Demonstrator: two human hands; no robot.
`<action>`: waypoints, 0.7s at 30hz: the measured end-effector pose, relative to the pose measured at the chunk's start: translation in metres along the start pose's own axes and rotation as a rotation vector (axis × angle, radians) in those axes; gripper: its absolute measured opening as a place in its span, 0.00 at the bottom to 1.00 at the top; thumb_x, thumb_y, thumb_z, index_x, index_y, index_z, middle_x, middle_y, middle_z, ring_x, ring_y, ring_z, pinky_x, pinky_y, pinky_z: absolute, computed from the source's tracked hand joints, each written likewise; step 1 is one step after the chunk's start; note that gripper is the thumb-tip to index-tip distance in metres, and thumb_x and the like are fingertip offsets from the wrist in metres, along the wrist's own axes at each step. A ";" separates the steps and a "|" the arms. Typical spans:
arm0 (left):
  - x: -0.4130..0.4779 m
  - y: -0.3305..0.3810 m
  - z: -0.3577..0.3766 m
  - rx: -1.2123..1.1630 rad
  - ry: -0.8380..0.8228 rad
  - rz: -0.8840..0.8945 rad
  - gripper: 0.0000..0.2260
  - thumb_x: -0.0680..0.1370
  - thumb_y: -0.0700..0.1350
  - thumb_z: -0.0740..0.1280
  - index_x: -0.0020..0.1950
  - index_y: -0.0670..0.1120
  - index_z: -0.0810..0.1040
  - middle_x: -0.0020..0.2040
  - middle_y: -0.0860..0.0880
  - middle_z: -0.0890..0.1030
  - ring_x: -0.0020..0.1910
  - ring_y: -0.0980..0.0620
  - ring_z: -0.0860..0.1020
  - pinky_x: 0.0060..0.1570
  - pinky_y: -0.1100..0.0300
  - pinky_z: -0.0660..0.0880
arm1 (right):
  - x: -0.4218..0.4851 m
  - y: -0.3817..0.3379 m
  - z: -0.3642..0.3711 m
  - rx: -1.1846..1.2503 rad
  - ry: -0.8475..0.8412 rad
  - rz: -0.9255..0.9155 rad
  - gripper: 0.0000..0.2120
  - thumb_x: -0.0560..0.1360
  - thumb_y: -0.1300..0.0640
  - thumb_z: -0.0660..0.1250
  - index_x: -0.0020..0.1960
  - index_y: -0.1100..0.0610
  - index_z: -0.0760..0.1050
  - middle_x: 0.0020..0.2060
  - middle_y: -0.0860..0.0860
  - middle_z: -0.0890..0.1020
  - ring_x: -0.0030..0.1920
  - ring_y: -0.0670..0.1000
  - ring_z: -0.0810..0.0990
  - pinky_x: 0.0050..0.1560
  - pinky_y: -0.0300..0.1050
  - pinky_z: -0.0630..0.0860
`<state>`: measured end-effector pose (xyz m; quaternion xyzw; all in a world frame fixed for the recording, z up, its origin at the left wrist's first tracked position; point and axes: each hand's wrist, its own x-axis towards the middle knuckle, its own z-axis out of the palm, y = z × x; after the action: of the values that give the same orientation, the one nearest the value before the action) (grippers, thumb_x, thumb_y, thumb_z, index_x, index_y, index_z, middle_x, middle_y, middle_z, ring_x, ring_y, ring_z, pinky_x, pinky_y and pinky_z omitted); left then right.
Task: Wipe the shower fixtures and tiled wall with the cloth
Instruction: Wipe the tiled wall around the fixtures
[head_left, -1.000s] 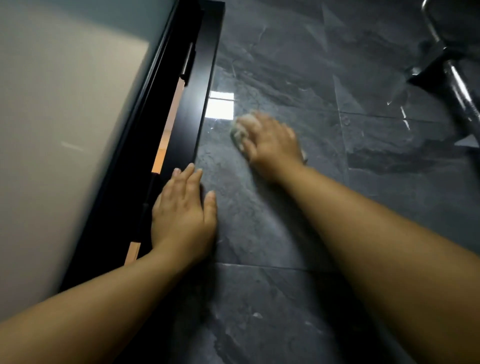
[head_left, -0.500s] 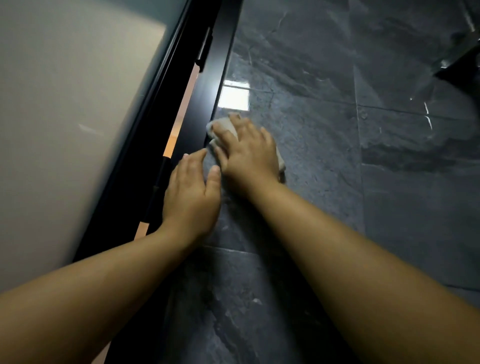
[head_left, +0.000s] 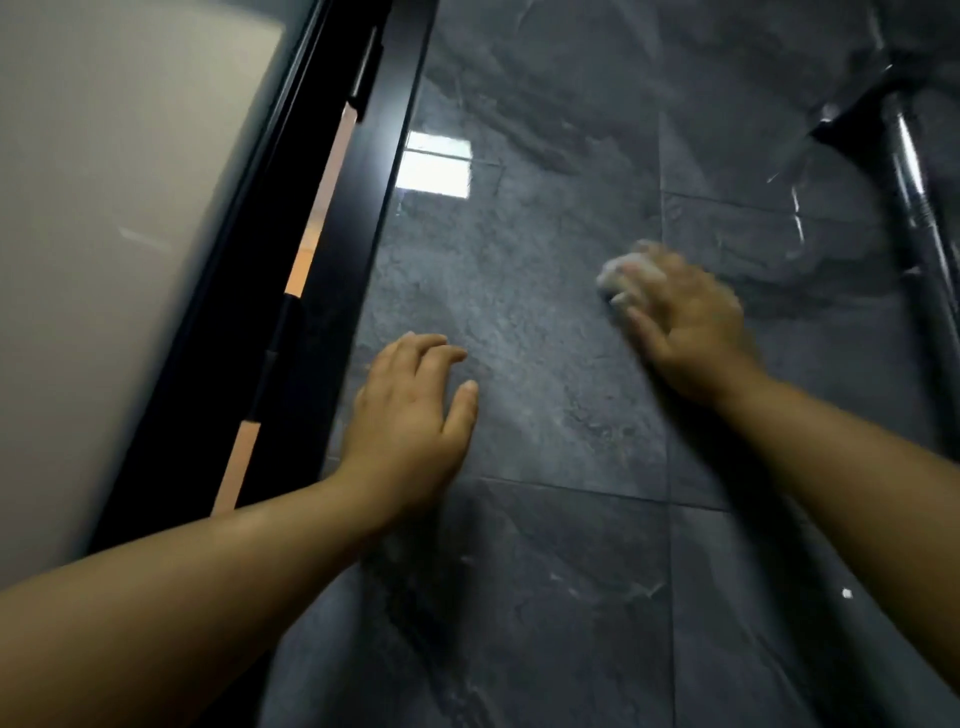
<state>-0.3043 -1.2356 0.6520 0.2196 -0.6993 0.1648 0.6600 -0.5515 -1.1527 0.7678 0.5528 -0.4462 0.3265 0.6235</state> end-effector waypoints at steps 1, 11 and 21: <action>0.006 0.004 0.002 -0.003 0.003 0.010 0.35 0.69 0.62 0.44 0.64 0.45 0.73 0.67 0.47 0.70 0.70 0.47 0.63 0.68 0.55 0.58 | 0.014 0.013 -0.005 -0.029 0.034 0.276 0.26 0.77 0.38 0.49 0.70 0.46 0.65 0.73 0.51 0.64 0.71 0.55 0.64 0.69 0.56 0.61; 0.086 0.055 0.024 -0.121 0.149 0.069 0.35 0.69 0.60 0.43 0.64 0.42 0.72 0.64 0.42 0.72 0.64 0.44 0.68 0.63 0.60 0.56 | 0.030 -0.053 0.010 0.110 -0.134 -0.141 0.32 0.73 0.39 0.44 0.74 0.50 0.62 0.75 0.52 0.58 0.74 0.55 0.59 0.71 0.53 0.53; 0.110 0.049 0.014 0.183 -0.160 0.058 0.23 0.82 0.55 0.47 0.76 0.52 0.54 0.76 0.52 0.58 0.73 0.49 0.61 0.67 0.55 0.61 | 0.111 0.031 0.013 0.049 0.239 0.537 0.17 0.78 0.48 0.58 0.66 0.43 0.71 0.72 0.52 0.64 0.72 0.55 0.62 0.69 0.48 0.60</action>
<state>-0.3452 -1.2113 0.7638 0.2709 -0.7380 0.2288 0.5741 -0.5392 -1.1697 0.8816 0.3877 -0.4918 0.5532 0.5493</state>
